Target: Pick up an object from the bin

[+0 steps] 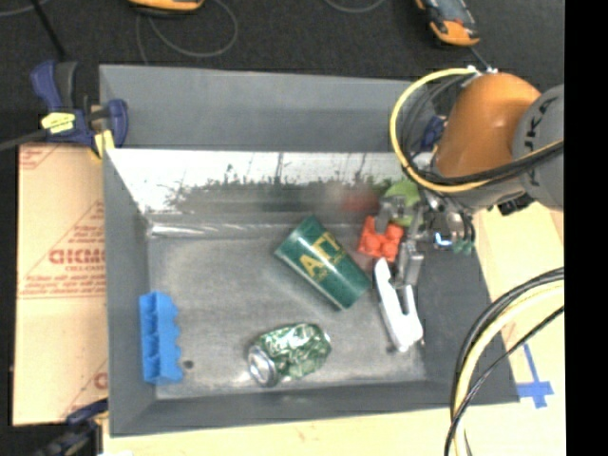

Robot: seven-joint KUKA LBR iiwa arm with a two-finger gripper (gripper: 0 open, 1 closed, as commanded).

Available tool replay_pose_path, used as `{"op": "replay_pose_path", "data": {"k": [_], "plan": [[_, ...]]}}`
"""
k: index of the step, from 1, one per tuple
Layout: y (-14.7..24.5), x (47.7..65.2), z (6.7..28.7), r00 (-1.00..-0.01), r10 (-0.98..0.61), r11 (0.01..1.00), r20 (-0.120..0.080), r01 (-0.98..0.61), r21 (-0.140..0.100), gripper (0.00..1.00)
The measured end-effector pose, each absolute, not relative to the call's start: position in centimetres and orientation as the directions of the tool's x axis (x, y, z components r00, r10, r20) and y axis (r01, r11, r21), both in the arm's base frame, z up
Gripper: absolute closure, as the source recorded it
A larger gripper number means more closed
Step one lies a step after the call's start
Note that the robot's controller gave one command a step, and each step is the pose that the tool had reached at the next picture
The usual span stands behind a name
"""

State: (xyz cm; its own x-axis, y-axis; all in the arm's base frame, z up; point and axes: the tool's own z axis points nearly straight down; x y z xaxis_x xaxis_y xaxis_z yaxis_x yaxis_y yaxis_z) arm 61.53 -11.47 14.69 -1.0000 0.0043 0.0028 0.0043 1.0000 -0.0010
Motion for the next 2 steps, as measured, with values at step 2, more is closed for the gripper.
{"op": "replay_pose_path", "data": {"k": [2], "plan": [[-10.3,63.0,11.3,-0.998,-0.065,0.998,-0.011,-0.065,-0.004,0.00]]}}
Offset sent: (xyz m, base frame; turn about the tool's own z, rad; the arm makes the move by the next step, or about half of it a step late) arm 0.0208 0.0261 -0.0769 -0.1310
